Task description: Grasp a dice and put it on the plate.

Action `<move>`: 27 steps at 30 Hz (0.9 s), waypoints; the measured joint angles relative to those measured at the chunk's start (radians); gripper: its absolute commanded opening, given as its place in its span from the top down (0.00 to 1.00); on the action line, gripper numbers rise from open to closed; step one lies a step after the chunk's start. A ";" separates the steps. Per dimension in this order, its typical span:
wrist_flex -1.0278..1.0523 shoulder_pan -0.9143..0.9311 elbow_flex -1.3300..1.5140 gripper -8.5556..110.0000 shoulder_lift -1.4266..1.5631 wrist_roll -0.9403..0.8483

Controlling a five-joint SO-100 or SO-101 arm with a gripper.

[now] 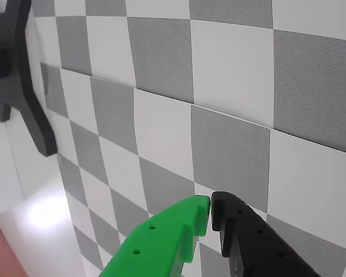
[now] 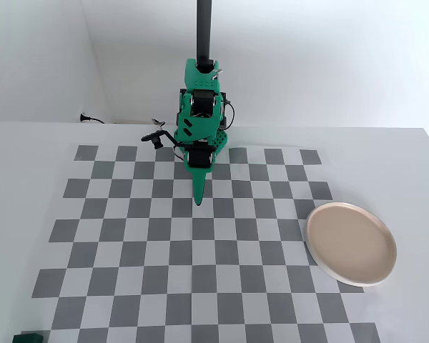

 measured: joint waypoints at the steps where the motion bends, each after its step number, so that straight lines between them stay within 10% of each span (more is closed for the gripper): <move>1: 0.000 0.000 0.000 0.96 0.000 0.002; 27: -0.218 0.089 0.000 0.96 0.000 -0.060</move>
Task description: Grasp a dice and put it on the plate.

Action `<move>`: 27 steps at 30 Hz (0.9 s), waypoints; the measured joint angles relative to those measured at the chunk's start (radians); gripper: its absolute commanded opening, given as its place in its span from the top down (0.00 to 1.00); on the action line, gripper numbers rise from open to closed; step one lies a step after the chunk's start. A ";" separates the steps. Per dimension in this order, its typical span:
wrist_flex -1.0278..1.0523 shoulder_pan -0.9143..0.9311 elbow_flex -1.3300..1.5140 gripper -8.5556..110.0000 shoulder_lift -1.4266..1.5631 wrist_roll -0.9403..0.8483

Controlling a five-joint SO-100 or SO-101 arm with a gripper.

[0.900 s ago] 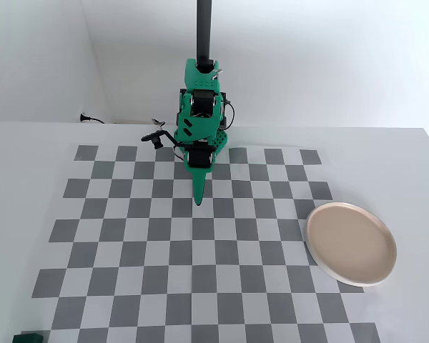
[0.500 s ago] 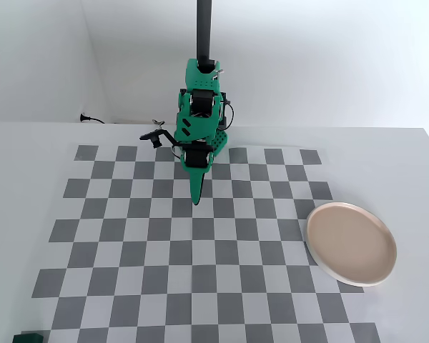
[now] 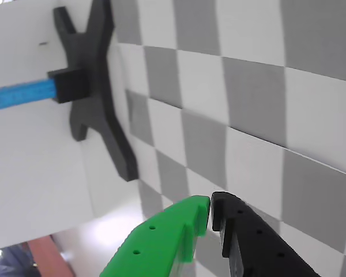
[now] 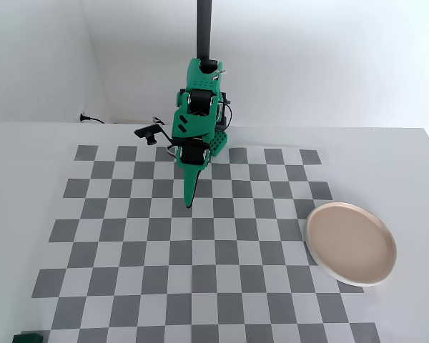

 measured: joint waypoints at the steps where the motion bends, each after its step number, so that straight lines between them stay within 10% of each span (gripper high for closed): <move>1: -0.028 0.017 0.000 0.96 0.000 -0.014; 16: -0.222 -0.034 0.000 0.96 0.000 -0.365; 27: -0.222 -0.041 0.000 0.96 0.000 -0.959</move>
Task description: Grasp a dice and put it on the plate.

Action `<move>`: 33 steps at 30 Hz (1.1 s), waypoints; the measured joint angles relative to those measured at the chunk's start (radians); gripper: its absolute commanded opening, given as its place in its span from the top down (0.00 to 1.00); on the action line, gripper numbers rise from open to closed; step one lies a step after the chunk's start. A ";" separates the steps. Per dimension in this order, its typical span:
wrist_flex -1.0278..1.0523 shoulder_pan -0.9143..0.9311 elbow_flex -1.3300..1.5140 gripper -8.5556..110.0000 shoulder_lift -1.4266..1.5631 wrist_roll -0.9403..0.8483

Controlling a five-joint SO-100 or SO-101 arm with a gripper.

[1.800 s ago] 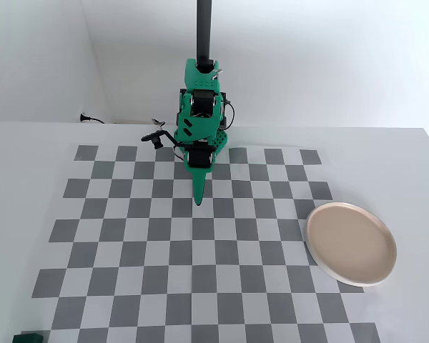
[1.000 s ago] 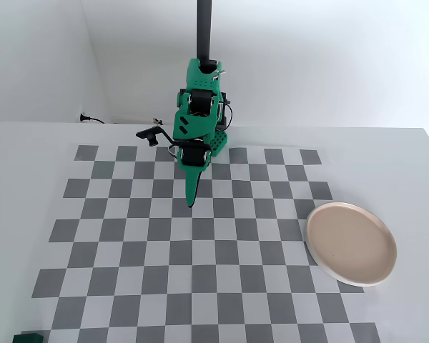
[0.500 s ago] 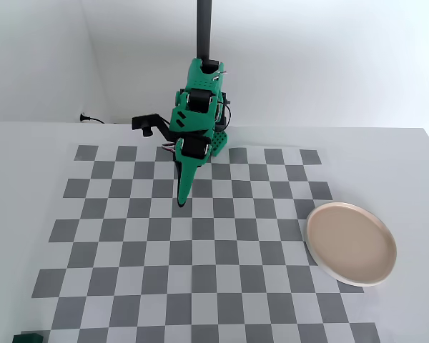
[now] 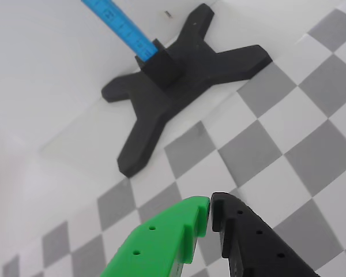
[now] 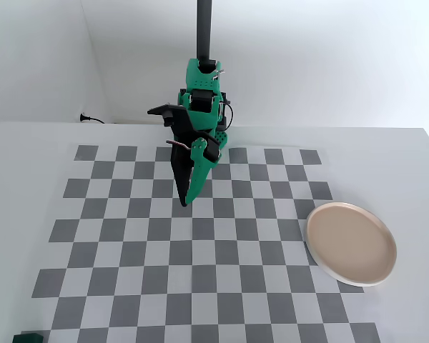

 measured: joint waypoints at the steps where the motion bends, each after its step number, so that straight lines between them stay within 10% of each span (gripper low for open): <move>1: 0.012 0.002 0.000 0.96 0.000 -0.060; 14: 0.114 0.005 0.000 0.92 0.000 -0.586; 33: -0.100 -0.015 -0.014 0.85 -0.204 -0.666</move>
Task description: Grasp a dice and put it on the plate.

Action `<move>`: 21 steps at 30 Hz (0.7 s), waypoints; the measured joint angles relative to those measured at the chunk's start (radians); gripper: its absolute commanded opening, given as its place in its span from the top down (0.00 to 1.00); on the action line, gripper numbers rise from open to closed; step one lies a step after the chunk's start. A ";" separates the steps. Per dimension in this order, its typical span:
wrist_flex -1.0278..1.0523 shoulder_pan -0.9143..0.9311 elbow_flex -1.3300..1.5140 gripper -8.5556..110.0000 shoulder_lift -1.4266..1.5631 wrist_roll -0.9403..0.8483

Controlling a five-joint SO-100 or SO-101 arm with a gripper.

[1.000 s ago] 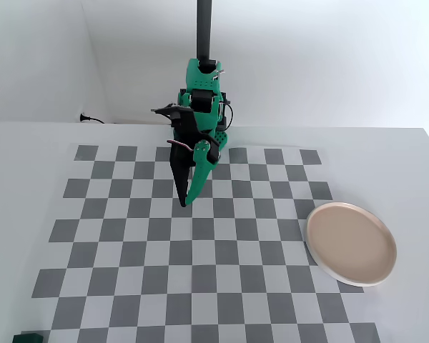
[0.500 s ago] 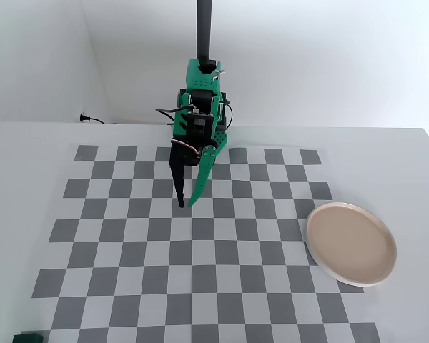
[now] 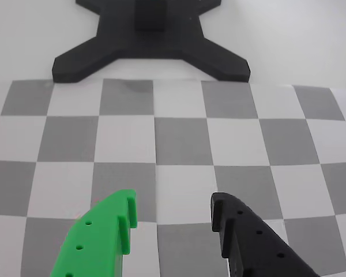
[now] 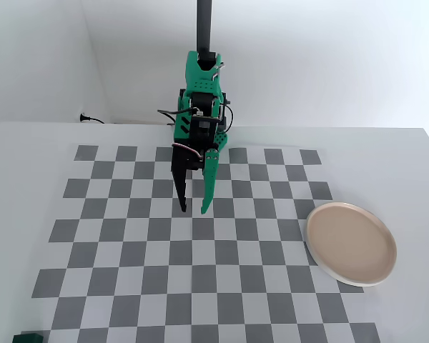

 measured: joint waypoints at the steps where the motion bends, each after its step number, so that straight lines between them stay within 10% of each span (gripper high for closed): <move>1: -0.014 0.000 -0.015 0.85 -0.040 0.006; 21: -0.173 0.153 -0.634 0.85 -0.894 0.077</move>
